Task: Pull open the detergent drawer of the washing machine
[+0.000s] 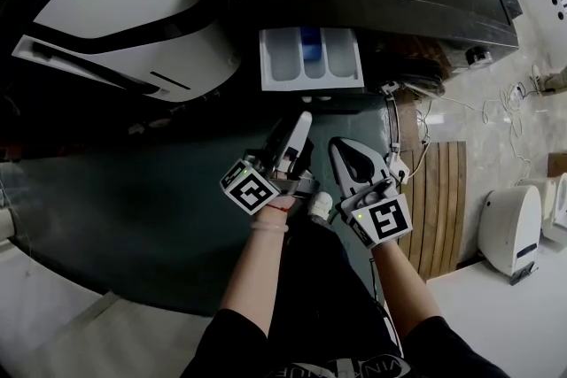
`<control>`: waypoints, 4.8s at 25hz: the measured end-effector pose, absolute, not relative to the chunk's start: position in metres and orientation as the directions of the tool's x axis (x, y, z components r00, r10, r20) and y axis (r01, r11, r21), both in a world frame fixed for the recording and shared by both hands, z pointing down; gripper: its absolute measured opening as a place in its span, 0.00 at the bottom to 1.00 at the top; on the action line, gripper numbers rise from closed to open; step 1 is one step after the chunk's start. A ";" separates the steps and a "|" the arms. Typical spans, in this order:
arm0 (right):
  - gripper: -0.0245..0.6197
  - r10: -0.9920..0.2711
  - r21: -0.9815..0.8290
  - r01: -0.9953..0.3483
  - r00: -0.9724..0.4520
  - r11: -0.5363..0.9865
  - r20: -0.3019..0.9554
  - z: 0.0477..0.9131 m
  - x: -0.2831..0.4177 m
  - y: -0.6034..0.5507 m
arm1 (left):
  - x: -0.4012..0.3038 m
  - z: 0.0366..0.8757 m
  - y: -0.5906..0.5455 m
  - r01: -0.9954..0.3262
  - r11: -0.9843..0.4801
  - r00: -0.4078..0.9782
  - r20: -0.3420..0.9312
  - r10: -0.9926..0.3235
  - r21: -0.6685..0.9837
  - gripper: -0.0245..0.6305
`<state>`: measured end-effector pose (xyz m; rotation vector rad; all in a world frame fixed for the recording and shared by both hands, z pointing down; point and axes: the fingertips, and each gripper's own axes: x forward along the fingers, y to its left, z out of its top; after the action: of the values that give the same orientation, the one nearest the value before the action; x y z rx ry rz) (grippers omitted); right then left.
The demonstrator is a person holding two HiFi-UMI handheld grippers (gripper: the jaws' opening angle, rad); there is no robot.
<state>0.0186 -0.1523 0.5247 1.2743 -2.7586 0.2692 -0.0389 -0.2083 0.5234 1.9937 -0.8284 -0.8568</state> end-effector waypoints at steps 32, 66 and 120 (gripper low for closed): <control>0.06 -0.770 -0.125 -0.784 -0.620 0.608 0.149 0.518 0.019 -0.105 | -0.036 0.529 -0.165 -0.250 -0.453 0.574 -0.246 -0.781 0.856 0.19; 0.06 -0.787 -0.038 -0.790 -0.614 0.612 0.068 0.418 0.033 -0.099 | -0.063 0.460 -0.125 -0.809 -0.479 0.540 0.107 -0.835 0.342 0.05; 0.06 -0.762 0.012 -0.763 -0.646 0.646 -0.042 0.284 0.030 -0.056 | -0.117 0.321 -0.063 -0.907 -0.409 0.416 0.064 -0.907 0.098 0.05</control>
<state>0.0298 -0.0562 0.2844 1.3341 -2.8800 -0.0453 -0.1169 -0.0629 0.3206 2.5430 -1.6372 0.0015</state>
